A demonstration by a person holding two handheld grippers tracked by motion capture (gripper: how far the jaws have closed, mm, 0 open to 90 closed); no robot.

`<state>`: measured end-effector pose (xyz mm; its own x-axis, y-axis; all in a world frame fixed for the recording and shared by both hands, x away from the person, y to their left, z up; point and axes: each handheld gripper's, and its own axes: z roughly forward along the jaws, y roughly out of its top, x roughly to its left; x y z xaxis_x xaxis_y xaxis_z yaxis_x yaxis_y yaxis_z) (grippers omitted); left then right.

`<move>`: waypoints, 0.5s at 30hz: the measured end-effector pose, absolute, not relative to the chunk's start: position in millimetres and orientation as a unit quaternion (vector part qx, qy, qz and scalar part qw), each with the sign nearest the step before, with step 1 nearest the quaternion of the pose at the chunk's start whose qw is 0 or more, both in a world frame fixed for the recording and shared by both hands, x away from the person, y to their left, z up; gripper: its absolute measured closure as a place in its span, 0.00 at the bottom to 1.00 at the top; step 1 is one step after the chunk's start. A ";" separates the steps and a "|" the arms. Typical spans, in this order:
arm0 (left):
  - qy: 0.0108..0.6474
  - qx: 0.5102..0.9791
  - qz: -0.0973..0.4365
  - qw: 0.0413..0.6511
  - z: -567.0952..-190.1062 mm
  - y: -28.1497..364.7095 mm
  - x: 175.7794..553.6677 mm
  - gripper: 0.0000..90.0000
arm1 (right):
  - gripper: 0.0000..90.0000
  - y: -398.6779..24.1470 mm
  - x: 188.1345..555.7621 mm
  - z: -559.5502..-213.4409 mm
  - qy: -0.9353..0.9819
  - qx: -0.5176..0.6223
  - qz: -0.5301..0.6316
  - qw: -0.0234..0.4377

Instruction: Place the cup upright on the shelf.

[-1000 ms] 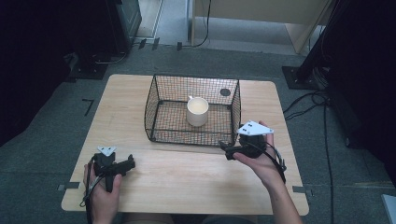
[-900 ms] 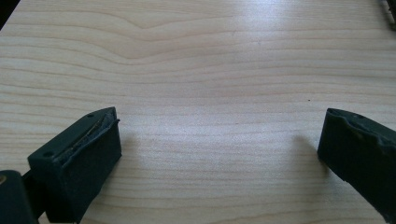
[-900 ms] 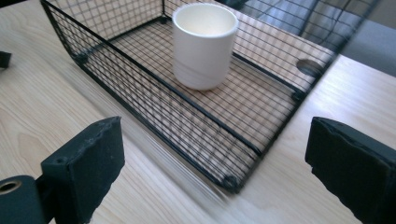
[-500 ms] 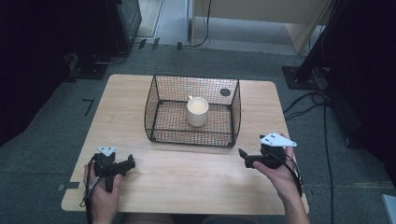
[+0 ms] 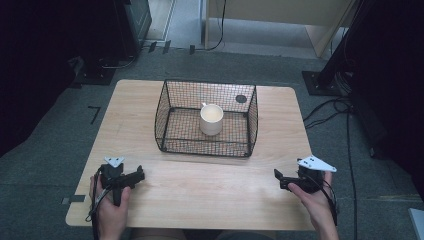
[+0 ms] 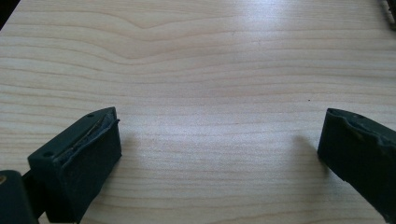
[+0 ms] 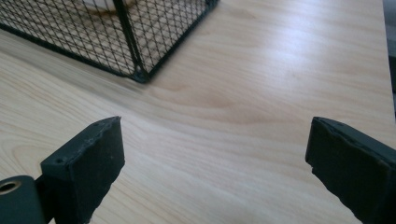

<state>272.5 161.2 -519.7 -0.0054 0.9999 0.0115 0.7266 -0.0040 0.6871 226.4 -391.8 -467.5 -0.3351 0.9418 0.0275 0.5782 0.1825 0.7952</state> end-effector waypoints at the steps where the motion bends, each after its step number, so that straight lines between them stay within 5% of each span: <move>1: 0.657 0.657 0.266 0.257 -519.7 161.2 272.5 0.00 | 0.05 -394.6 224.9 -470.6 0.727 0.526 0.366 0.245; 15: 0.657 0.657 0.266 0.257 -519.7 161.2 272.4 0.00 | 0.05 -436.4 202.2 -513.6 0.708 0.583 0.321 0.236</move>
